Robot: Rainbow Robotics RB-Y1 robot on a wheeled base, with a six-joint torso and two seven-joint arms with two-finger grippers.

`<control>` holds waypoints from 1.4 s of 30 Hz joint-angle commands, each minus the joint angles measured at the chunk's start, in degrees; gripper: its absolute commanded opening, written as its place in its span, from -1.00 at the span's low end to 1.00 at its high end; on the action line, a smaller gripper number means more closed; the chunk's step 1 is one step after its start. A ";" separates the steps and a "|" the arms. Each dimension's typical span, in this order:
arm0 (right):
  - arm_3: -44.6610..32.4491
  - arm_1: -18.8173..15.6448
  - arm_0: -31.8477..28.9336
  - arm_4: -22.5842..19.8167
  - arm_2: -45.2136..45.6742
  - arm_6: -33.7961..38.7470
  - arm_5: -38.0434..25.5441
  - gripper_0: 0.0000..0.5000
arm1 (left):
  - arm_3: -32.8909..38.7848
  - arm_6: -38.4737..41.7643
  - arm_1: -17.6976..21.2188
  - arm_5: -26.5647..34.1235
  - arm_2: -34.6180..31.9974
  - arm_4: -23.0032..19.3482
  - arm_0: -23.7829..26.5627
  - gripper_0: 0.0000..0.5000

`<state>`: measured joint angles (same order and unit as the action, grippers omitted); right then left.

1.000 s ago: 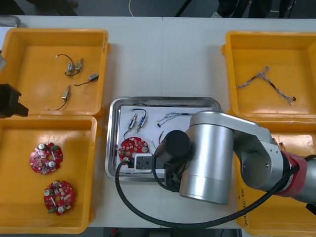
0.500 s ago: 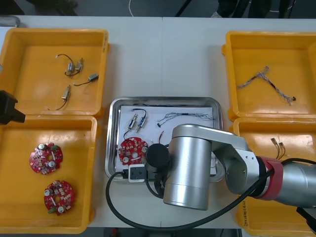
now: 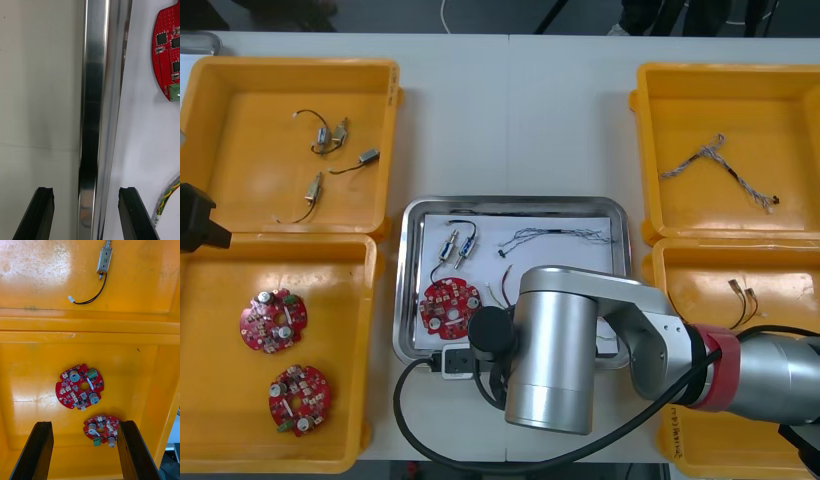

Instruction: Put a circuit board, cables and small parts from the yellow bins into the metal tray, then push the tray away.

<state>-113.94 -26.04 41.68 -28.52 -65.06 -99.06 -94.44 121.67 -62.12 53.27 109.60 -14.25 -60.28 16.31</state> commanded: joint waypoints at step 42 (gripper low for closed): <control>3.19 1.34 6.22 4.62 -2.00 5.54 4.97 -1.00 | 1.56 -6.87 2.63 0.40 -1.65 -0.54 -0.84 1.00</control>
<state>-110.90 -24.91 44.80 -24.32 -66.32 -95.81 -91.15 121.71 -62.29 53.27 109.61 -14.26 -60.28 16.31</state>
